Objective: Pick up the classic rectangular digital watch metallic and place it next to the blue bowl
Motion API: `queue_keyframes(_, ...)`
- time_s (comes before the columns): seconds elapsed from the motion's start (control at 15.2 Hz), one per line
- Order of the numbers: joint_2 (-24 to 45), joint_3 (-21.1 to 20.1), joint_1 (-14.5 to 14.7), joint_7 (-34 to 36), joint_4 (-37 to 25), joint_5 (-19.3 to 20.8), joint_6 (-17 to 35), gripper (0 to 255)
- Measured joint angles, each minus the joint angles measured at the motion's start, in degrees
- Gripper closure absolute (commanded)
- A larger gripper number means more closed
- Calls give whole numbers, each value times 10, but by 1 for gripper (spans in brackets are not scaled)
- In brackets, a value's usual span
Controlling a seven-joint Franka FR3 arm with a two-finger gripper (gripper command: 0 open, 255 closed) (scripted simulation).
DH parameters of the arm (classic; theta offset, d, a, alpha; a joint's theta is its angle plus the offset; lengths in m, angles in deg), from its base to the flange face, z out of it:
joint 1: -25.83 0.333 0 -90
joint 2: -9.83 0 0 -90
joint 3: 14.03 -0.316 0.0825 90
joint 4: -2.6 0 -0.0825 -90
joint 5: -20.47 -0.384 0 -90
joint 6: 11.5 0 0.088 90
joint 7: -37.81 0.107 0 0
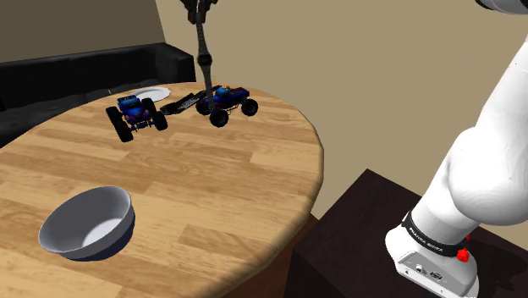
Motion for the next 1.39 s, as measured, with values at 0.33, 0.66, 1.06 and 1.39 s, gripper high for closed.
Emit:
queue_keyframes(0.33, 13, -29, 38, 74, 18, 35, 17, 255)
queue_keyframes(0.66, 56, -54, 83, 146, -13, 79, 11, 255)
queue_keyframes(1.06, 117, -75, 143, 227, -56, 133, 1, 255)
queue_keyframes(1.39, 178, -81, 193, 275, -111, 173, -13, 255)
